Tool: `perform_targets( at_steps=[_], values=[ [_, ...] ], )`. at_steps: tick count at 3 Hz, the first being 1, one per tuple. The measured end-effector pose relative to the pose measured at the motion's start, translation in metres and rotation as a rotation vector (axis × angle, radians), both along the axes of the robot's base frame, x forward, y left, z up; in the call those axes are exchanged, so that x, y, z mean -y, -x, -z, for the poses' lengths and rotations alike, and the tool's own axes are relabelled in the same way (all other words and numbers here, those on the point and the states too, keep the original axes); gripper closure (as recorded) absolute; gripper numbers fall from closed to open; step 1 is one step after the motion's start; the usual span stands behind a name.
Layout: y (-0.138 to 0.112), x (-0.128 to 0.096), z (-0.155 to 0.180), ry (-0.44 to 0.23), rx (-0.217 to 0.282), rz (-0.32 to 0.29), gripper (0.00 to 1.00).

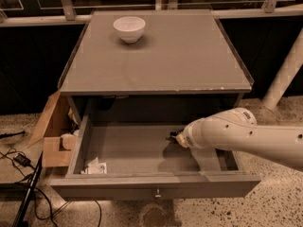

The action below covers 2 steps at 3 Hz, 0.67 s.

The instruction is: Pick rxbar blueberry from top drawer and place on counter

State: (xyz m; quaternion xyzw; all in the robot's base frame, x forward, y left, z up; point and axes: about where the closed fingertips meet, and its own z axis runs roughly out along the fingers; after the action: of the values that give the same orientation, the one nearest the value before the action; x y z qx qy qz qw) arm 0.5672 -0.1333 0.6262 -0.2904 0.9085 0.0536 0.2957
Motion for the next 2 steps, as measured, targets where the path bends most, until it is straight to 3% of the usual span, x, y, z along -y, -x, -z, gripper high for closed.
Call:
perform_targets(
  at_steps=[1,2],
  values=[
    [0.000,0.000,0.000,0.000,0.000,0.000,1.00],
    [0.007,-0.004,-0.019,-0.013,-0.001,-0.041,1.00]
  ],
)
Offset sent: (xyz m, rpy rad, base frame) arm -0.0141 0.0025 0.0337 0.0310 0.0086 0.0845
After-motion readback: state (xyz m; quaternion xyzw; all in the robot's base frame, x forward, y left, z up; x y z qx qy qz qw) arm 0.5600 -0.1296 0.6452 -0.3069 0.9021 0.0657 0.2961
